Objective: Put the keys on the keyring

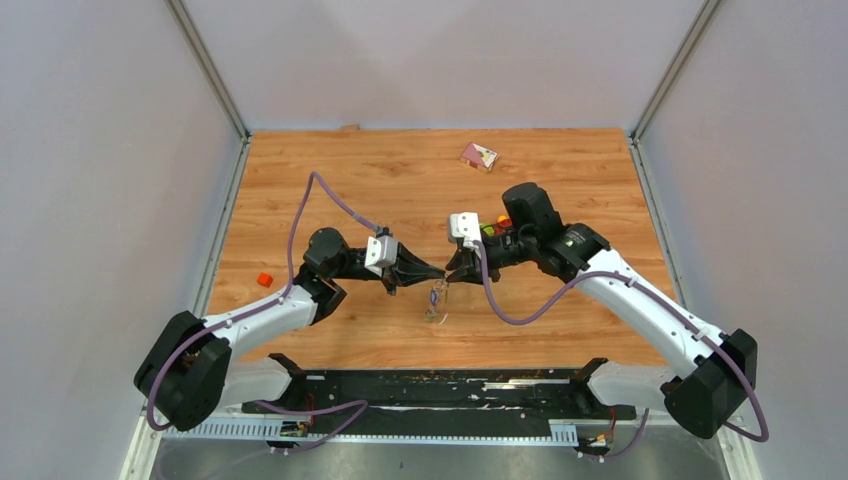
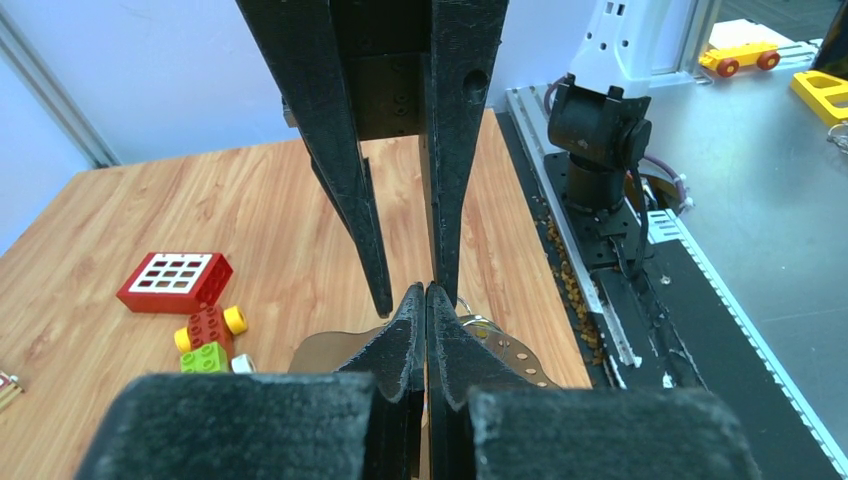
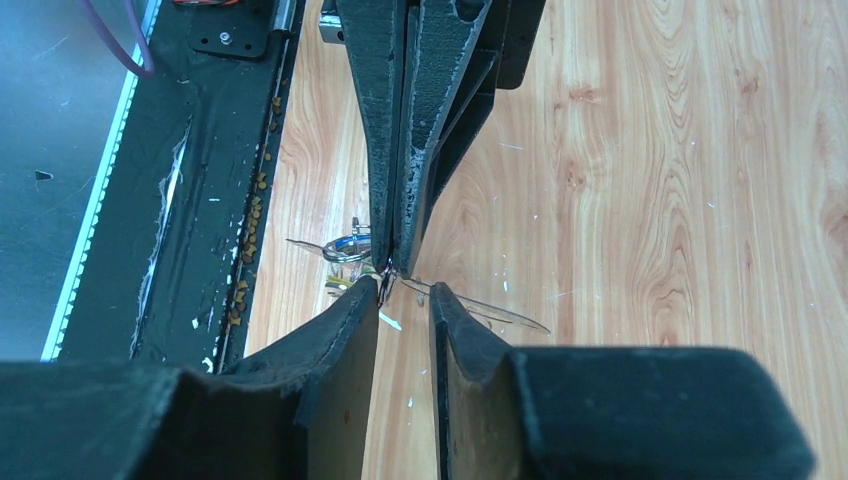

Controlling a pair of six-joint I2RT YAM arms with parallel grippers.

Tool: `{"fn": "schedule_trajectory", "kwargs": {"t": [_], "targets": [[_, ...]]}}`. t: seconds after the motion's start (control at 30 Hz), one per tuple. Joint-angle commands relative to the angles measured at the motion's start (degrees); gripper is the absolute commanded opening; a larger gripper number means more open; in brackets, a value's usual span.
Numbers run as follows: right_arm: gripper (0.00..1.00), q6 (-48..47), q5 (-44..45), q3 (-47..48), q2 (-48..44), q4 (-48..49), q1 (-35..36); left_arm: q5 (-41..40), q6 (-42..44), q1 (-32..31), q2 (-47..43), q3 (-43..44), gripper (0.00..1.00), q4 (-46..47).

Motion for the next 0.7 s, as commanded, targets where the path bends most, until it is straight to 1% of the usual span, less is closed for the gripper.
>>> {"fn": "schedule_trajectory", "kwargs": {"t": [0.0,0.3,0.43,0.57,0.67], "targets": [[0.24,0.55,-2.0,-0.39,0.0,2.44,0.04,-0.68,-0.61,0.12,-1.06,0.74,0.0,4.11],[0.14,0.53,-2.21,-0.96,0.49,2.62,0.01,-1.04,-1.39,0.55,-1.13,0.48,0.0,4.97],[0.0,-0.22,-1.43,-0.29,-0.12,1.94,0.0,-1.09,-1.22,0.74,-1.17,0.27,0.0,4.87],[0.0,-0.76,1.03,0.93,-1.61,1.38,0.0,-1.05,1.12,0.81,-1.29,0.22,0.0,2.54],[0.0,-1.62,3.54,3.79,-1.29,-2.55,0.18,-1.13,5.45,0.83,-1.69,0.96,0.0,-2.09]]}}
